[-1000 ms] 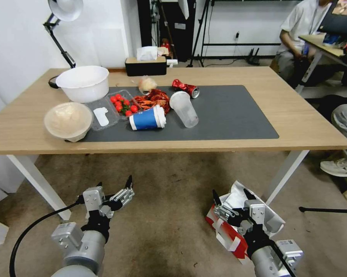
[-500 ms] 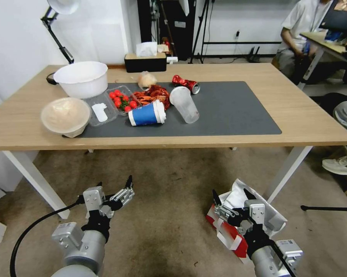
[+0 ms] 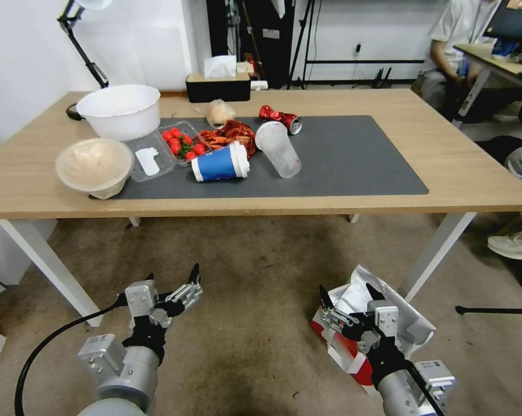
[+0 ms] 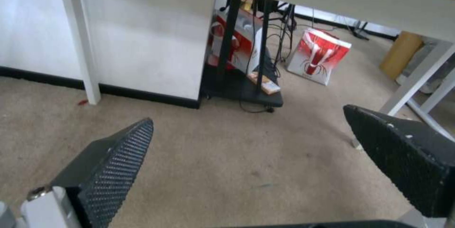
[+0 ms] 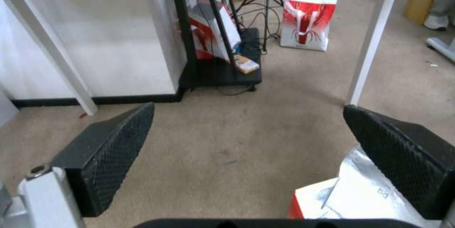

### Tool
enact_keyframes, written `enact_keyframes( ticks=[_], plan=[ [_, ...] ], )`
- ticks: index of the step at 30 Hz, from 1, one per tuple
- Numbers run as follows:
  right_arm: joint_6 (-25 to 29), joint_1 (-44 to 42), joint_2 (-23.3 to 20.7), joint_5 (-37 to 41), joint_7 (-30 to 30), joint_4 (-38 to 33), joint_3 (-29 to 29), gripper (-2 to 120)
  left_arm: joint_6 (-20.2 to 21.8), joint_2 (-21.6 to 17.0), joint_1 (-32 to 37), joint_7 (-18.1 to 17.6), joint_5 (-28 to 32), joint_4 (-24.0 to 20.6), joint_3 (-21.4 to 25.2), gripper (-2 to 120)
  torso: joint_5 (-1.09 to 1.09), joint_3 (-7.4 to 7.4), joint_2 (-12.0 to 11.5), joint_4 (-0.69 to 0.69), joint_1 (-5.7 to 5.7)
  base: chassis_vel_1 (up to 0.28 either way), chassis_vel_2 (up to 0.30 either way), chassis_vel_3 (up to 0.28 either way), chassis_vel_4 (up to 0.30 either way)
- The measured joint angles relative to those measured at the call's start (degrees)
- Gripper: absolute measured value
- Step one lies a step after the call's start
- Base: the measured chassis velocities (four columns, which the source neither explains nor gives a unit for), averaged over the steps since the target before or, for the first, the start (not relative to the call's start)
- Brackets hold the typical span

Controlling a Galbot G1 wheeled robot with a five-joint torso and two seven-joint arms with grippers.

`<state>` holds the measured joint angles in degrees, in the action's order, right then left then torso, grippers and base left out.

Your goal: Pick up the food delivery bag from the floor and place it on the table.

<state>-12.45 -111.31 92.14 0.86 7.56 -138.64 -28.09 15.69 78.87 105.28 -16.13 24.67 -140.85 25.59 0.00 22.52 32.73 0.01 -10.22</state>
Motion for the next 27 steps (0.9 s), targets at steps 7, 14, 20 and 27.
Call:
enact_keyframes(
  ticks=[7,14,20,27],
  plan=[
    [0.1,0.0,0.0,0.0,0.0,0.0,0.0,100,0.0,0.0,0.0,0.0,0.0,0.0,0.0,100,0.0,-0.94,-1.5,0.0,0.6,0.0,0.0,0.0,0.0],
    [0.1,0.0,0.0,0.0,0.0,0.1,0.0,100,0.0,0.0,0.0,0.0,0.0,0.0,0.0,100,0.0,-1.87,-3.0,0.0,1.17,0.0,0.0,0.0,0.0],
    [0.2,0.1,0.0,0.0,0.0,0.3,0.0,100,0.0,0.0,0.1,0.0,0.0,0.0,0.0,100,0.0,-2.85,-4.6,0.0,1.74,0.0,0.0,0.0,0.0],
    [0.2,0.0,0.0,-0.1,0.1,0.3,0.1,100,0.0,0.0,0.1,0.0,-0.1,0.0,0.0,100,0.0,-3.8,-6.1,0.0,2.31,0.0,0.0,0.0,0.0]
  ],
)
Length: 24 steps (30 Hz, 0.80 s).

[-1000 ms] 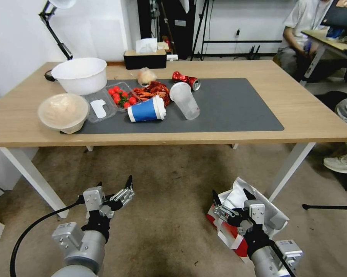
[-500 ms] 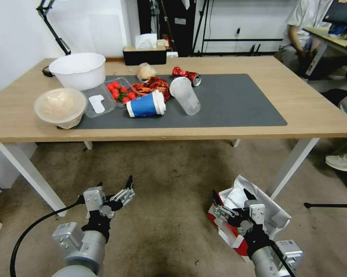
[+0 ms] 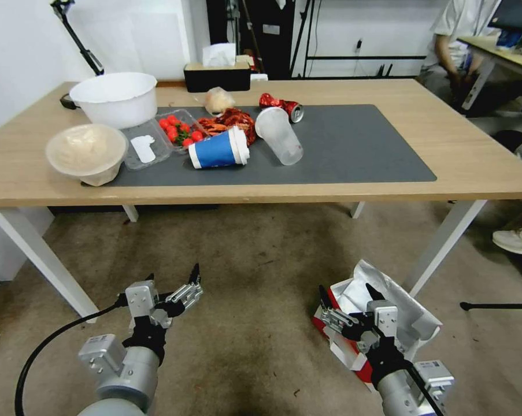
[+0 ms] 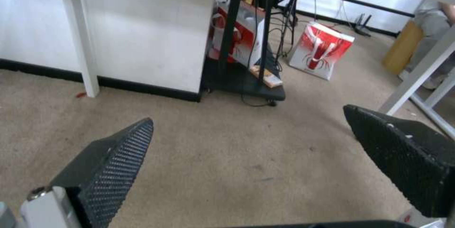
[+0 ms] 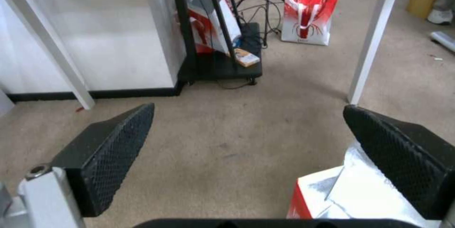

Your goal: Pick up the food delivery bag from the floor and place it on the table.

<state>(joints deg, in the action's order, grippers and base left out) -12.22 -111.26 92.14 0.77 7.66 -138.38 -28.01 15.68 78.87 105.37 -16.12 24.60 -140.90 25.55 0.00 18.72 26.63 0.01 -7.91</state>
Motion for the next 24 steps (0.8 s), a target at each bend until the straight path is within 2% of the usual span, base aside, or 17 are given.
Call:
enact_keyframes(
  ticks=[24],
  plan=[
    [0.1,-0.2,0.0,-0.2,0.0,-0.2,0.0,100,-0.2,0.0,0.0,-0.2,-0.2,-0.1,0.0,100,0.0,-3.67,-5.7,0.0,1.99,0.0,0.0,0.0,0.0]
  ],
)
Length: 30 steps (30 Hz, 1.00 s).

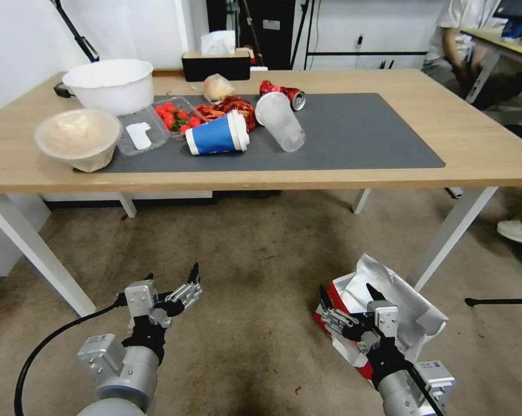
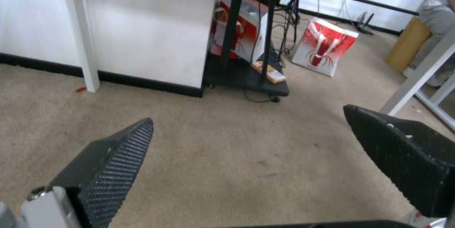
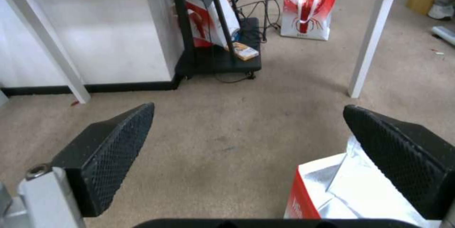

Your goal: Pick up the food delivery bag from the floor and place it on the table.

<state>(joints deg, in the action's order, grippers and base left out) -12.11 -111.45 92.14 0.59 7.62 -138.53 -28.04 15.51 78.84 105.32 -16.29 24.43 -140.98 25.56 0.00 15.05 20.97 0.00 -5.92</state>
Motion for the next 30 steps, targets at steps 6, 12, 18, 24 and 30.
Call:
enact_keyframes(
  ticks=[6,12,18,24,30],
  plan=[
    [0.0,0.1,0.0,0.1,0.0,0.0,0.0,100,0.0,0.0,0.1,0.0,-0.1,-0.1,0.0,100,0.0,-0.69,-1.0,0.0,0.27,0.0,0.0,0.0,0.0],
    [0.0,0.1,0.0,0.2,0.0,0.2,0.0,100,0.0,0.0,0.1,0.0,-0.1,-0.2,0.0,100,0.0,-1.89,-2.7,0.0,0.76,0.0,0.0,0.0,0.0],
    [0.1,0.1,0.0,0.2,0.0,0.3,0.0,100,-0.1,0.0,0.1,0.0,-0.1,-0.1,-0.1,100,0.0,-2.7,-3.9,0.0,1.2,0.0,0.0,0.0,0.0],
    [0.1,0.2,0.0,0.2,0.0,0.3,0.0,100,-0.1,0.0,0.0,0.0,-0.2,0.1,-0.1,100,0.0,-3.87,-5.4,0.0,1.58,0.0,0.0,0.0,0.0],
    [0.2,0.1,0.0,0.2,0.0,0.3,-0.1,100,-0.1,0.0,-0.2,0.1,-0.1,0.1,-0.3,100,0.0,-4.78,-6.7,0.0,1.89,0.0,0.0,0.0,0.0]
  ],
)
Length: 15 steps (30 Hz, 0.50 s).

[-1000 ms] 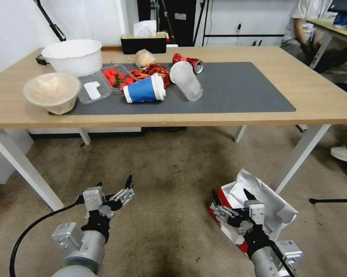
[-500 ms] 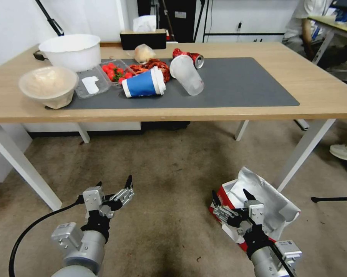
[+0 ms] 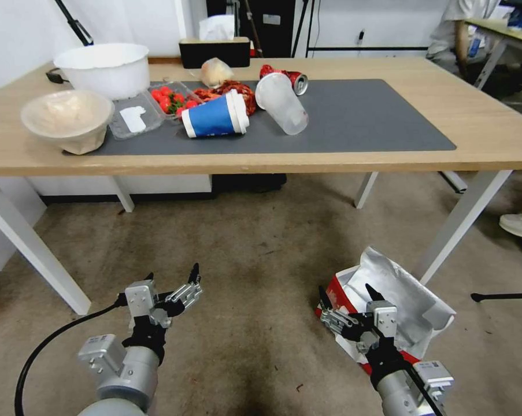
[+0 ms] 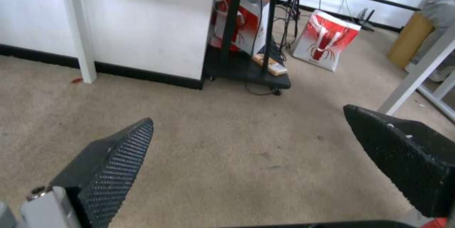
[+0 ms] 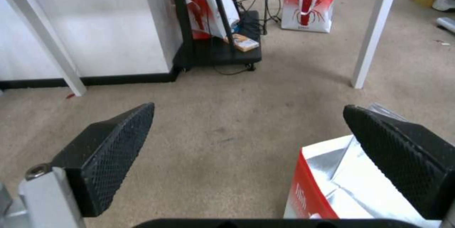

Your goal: Pick up the food delivery bag from the floor and place it on the table.

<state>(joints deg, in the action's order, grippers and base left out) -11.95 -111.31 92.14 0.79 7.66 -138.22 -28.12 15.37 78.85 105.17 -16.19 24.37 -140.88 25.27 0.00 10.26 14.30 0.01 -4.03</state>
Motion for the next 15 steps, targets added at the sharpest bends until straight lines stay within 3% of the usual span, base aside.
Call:
enact_keyframes(
  ticks=[15],
  plan=[
    [0.0,0.2,0.0,0.0,0.1,0.0,-0.2,100,0.1,0.2,0.0,0.4,-0.4,0.2,-0.2,100,0.0,-2.5,-3.3,0.0,0.81,0.0,0.0,0.0,0.0]
  ],
)
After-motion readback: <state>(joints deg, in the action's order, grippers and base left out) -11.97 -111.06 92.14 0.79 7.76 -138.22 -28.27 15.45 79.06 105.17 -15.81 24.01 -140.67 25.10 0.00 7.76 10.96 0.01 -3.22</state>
